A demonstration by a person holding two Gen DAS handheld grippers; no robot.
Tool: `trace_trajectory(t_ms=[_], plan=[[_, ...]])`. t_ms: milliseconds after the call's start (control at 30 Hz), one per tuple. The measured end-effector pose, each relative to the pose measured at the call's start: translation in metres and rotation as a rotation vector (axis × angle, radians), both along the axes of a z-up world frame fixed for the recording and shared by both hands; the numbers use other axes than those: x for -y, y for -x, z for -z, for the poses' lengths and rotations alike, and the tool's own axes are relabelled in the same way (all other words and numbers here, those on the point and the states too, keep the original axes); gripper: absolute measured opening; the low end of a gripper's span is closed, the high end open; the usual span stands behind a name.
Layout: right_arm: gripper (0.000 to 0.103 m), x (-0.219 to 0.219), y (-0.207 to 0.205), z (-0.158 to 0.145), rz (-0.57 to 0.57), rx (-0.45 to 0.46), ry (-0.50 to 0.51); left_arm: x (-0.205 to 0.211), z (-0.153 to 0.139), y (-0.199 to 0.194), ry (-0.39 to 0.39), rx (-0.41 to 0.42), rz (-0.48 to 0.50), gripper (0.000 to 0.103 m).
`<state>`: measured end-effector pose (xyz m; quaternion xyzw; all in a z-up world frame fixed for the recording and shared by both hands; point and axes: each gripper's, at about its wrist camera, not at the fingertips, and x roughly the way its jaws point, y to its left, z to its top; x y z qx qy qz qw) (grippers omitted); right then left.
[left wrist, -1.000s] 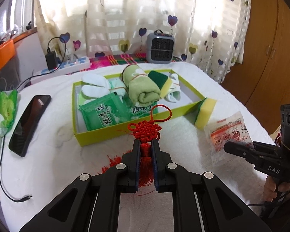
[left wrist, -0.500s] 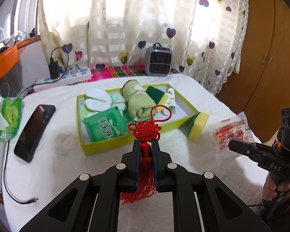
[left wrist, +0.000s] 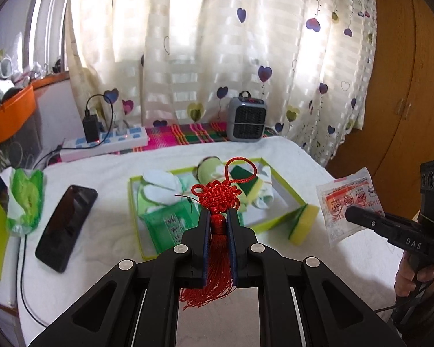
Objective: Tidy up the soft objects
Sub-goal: 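Carry the red tassel with the left tool while the right tool carries the bag over the box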
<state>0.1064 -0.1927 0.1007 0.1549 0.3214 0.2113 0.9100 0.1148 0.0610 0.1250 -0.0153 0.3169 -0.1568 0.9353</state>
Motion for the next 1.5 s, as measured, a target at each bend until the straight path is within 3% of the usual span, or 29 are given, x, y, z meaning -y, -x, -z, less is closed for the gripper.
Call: trace_trajectory(t_ms=[500,700,933,1267,1500], plan=[[0.010,-0.011,-0.066,-0.006,-0.010,-0.015,0.092,-0.003,-0.010,-0.051,0.007,0.010,-0.001,0.011],[0.010,-0.015,-0.098,-0.002,0.035,-0.059,0.247,-0.006,-0.005,-0.076,0.035,-0.009,-0.017,0.010],[0.010,-0.032,-0.129,0.013,0.027,-0.089,0.426,-0.001,0.014,-0.104,0.015,-0.062,-0.019,0.011],[0.010,-0.061,-0.150,0.031,-0.061,-0.095,0.506,0.004,0.049,-0.130,-0.008,-0.148,-0.015,0.011],[0.010,-0.069,-0.155,0.034,-0.090,-0.098,0.487,0.004,0.063,-0.143,0.002,-0.184,-0.022,0.011]])
